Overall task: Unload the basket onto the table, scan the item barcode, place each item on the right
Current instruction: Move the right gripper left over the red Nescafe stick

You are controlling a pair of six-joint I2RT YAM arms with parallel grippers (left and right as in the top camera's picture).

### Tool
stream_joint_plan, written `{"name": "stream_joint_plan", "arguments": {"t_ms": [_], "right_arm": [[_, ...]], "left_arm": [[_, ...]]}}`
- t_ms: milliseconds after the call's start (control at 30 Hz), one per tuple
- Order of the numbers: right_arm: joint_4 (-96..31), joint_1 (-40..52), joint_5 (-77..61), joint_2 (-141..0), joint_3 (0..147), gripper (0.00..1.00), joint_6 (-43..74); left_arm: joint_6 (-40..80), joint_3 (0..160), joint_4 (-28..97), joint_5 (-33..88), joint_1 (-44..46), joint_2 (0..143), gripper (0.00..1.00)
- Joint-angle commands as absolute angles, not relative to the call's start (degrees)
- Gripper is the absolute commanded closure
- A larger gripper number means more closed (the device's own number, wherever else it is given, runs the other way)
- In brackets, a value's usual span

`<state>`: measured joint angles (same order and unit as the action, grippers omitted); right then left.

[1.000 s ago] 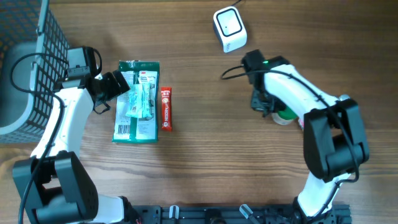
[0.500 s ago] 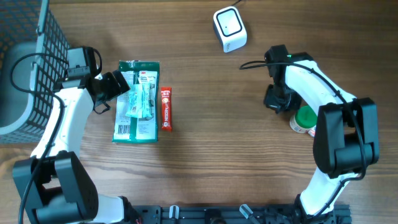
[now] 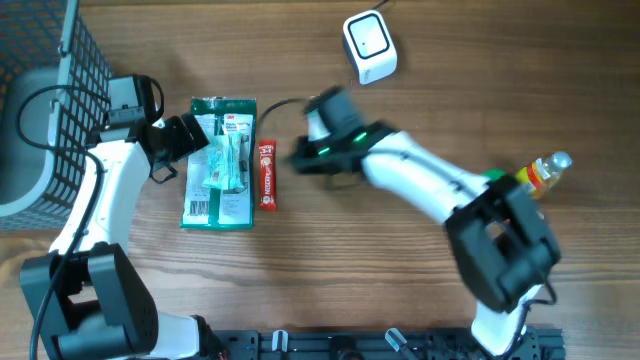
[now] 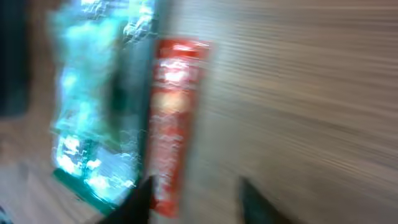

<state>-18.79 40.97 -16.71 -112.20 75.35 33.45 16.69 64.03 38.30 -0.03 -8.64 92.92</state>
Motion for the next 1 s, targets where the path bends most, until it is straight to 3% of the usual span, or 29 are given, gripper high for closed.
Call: {"name": "stream_joint_plan", "arguments": {"t_ms": [0, 100, 167, 233, 333, 800, 967], "right_arm": [[-13.41, 49.82, -4.05, -112.18, 75.24, 0.00, 34.65], [-10.52, 54.98, 5.37, -112.18, 75.24, 0.04, 34.63], [-9.89, 56.95, 9.74, -112.18, 75.24, 0.23, 34.68], [-9.87, 57.78, 12.34, -112.20, 75.24, 0.53, 34.72], [-8.78, 57.80, 12.49, -113.19, 75.24, 0.83, 34.70], [-8.03, 57.19, 17.06, -119.66, 75.24, 0.83, 34.52], [-8.64, 57.19, 16.67, -119.74, 75.24, 0.79, 34.59]], "left_arm": [[16.99, 64.55, 38.15, 0.40, -8.86, 91.79, 0.00], [16.97, 64.55, 38.15, 0.43, -8.86, 91.79, 0.00], [16.99, 64.55, 38.15, 0.40, -8.86, 91.79, 0.00], [16.97, 64.55, 38.15, 0.40, -8.86, 91.79, 0.00], [16.99, 64.55, 38.15, 0.40, -8.86, 91.79, 0.00], [16.99, 64.55, 38.15, 0.40, -8.86, 91.79, 0.00], [16.99, 64.55, 38.15, 0.40, -8.86, 91.79, 0.00]]}}
